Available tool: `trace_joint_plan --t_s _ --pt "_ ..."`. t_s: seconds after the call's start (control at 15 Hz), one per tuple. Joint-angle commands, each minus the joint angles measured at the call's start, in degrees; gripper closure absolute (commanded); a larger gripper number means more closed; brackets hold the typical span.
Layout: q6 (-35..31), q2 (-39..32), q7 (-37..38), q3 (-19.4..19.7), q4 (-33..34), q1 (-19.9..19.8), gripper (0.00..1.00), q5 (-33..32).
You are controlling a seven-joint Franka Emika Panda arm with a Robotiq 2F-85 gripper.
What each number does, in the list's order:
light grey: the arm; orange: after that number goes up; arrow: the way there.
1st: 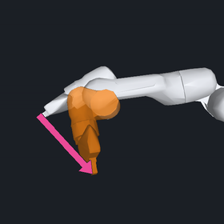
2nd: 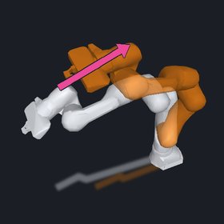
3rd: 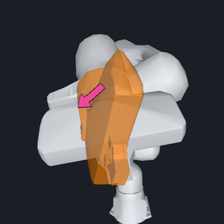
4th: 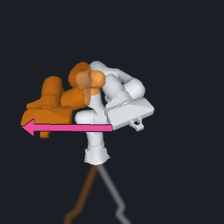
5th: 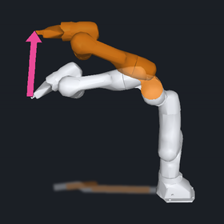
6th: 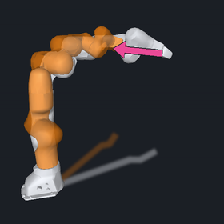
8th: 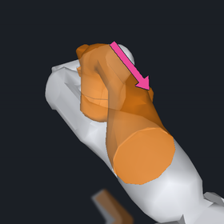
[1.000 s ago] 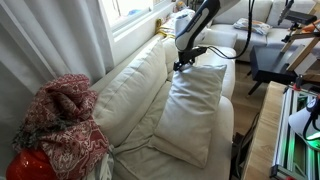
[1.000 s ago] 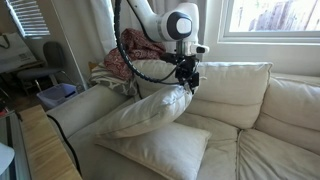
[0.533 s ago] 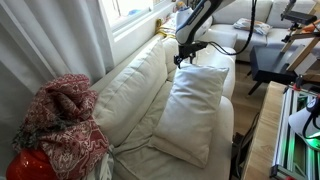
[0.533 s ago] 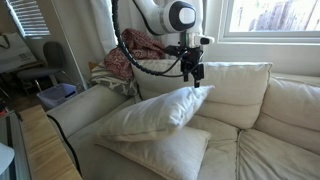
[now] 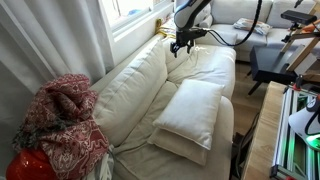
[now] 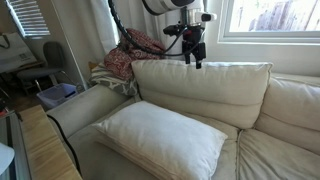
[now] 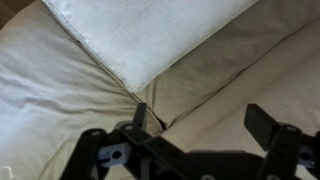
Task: Put the pillow on the couch
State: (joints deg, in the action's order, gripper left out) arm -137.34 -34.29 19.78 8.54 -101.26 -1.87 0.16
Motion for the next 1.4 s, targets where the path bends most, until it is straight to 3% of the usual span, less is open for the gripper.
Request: trace_joint_plan --t_s 0.0,0.4,0.6,0.93,1.33 --pt "7.29 7.24 -3.71 -2.30 -2.41 -0.56 0.00 1.91" --pt "24.28 19.28 -7.78 -5.95 -0.33 0.67 0.00 2.68" --pt "29.46 25.07 -12.46 -7.94 0.01 1.37 0.00 3.44" --pt "33.78 31.02 -16.15 -9.98 0.36 3.05 0.00 2.75" --pt "33.33 30.40 -15.01 -10.09 1.56 3.28 0.00 1.94"
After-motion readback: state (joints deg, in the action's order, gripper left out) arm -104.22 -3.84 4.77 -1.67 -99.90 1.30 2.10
